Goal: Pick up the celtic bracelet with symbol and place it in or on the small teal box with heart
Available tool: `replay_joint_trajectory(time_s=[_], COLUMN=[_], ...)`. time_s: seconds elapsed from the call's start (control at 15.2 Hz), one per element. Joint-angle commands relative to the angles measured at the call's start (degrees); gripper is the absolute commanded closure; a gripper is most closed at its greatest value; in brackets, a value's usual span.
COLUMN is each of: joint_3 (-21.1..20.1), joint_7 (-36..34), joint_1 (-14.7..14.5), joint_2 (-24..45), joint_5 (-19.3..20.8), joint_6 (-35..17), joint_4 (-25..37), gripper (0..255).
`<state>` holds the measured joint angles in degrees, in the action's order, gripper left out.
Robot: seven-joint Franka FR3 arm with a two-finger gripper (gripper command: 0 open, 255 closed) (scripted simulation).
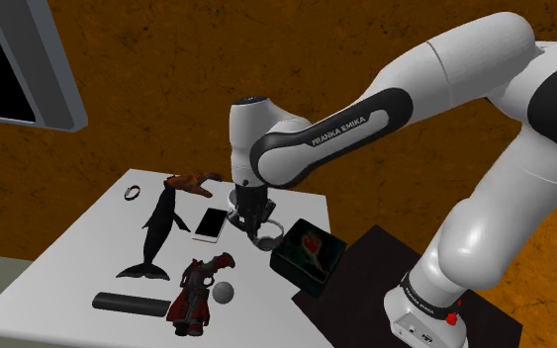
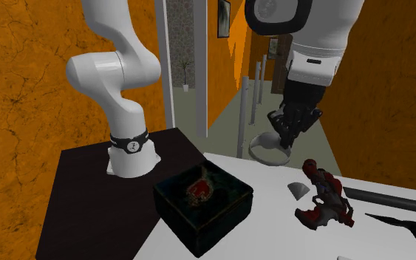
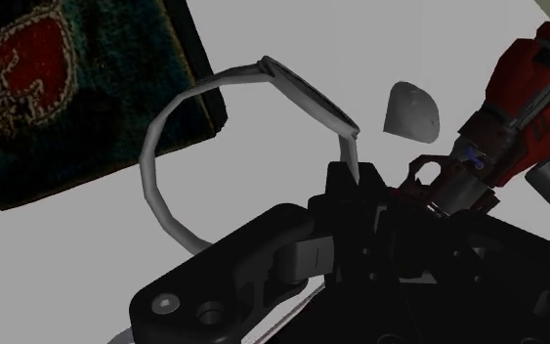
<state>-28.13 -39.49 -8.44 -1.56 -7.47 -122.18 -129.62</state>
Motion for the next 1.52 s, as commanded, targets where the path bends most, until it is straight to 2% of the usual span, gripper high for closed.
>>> replay_joint_trajectory(time_s=[0.0, 0.33, 0.59, 1.45], joint_3=[1.1, 4.7, 8.9, 7.0], joint_7=[3.5, 10.7, 16.8, 16.9], joint_1=[0.9, 1.4, 1.8, 2.0], joint_2=[-4.5, -15.3, -25.5, -17.1], joint_5=[-2.2, -6.0, -7.1, -7.5], joint_6=[-0.1, 0.9, 3.2, -9.8], joint_4=[-4.5, -14.5, -23.0, -27.7], gripper=[255, 255, 255, 255])
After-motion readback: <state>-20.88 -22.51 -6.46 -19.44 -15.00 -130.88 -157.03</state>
